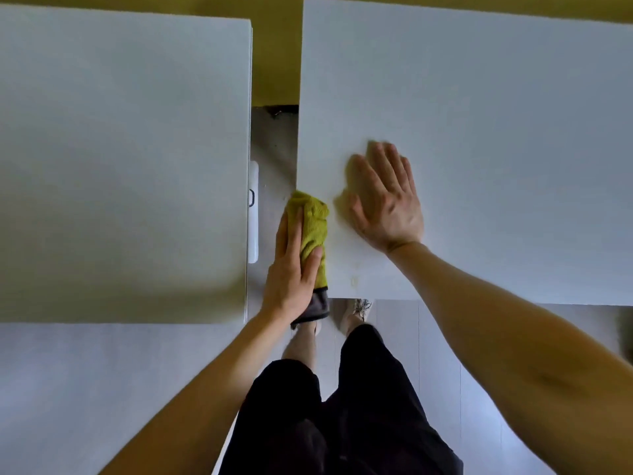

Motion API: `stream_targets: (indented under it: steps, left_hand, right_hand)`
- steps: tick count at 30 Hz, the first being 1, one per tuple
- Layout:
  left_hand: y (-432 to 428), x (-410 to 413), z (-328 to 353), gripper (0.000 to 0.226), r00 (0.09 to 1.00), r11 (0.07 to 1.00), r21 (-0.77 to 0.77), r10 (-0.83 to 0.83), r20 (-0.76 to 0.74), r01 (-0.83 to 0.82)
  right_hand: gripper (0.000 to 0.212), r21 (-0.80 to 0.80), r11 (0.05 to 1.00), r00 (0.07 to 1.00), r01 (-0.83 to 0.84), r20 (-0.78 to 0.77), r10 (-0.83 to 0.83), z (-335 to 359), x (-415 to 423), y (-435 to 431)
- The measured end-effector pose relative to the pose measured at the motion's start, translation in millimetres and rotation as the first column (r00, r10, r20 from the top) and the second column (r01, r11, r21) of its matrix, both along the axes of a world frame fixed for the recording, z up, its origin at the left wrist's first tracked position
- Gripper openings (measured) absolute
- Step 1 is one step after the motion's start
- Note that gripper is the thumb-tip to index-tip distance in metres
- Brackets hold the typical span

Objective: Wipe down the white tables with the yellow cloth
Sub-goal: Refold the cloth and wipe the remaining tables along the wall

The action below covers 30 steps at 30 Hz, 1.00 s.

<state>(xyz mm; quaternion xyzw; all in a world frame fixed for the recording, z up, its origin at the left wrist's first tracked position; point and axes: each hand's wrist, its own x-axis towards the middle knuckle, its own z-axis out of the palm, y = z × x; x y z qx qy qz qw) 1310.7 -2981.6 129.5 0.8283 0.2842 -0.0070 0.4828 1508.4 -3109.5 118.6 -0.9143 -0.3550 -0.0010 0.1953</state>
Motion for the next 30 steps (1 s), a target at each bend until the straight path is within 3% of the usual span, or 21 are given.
stream_targets:
  steps: [3,9,13,17,20,23,28,30]
  left_hand:
    - [11,4,-4,0.078,0.998,0.998,-0.017,-0.061,0.004,0.061]
    - [76,132,-17,0.078,0.998,0.999,0.027,-0.035,0.053,0.033]
    - [43,85,-12,0.07,0.996,0.999,0.042,0.03,0.084,-0.034]
    - [9,16,-8,0.074,1.0,0.999,0.045,-0.012,0.019,0.011]
    - [5,10,0,0.078,1.0,0.999,0.045,-0.028,-0.014,0.028]
    - [25,49,-6,0.078,0.999,0.997,0.066,-0.04,0.008,0.04]
    - [95,184,-16,0.074,0.998,0.995,0.101,-0.003,0.062,-0.003]
    - [98,187,-19,0.073,0.998,0.994,0.111,0.014,0.059,-0.021]
  right_hand:
    - [0.067,-0.024,1.0,1.0,-0.001,0.018,0.002,0,3,2]
    - [0.067,-0.054,0.998,1.0,-0.017,0.015,0.018,-2,2,-2]
    - [0.068,-0.05,0.999,1.0,-0.011,0.002,0.012,2,4,2]
    - [0.068,-0.068,0.998,1.0,-0.015,-0.012,0.014,4,1,1]
    - [0.069,-0.075,0.997,1.0,-0.013,-0.015,0.012,9,6,3]
    - [0.07,-0.07,0.997,1.0,-0.025,-0.018,0.024,5,9,1]
    - [0.067,-0.045,0.999,1.0,-0.019,-0.001,0.019,6,7,3]
    - [0.061,-0.044,0.999,1.0,-0.023,0.019,0.024,13,8,10]
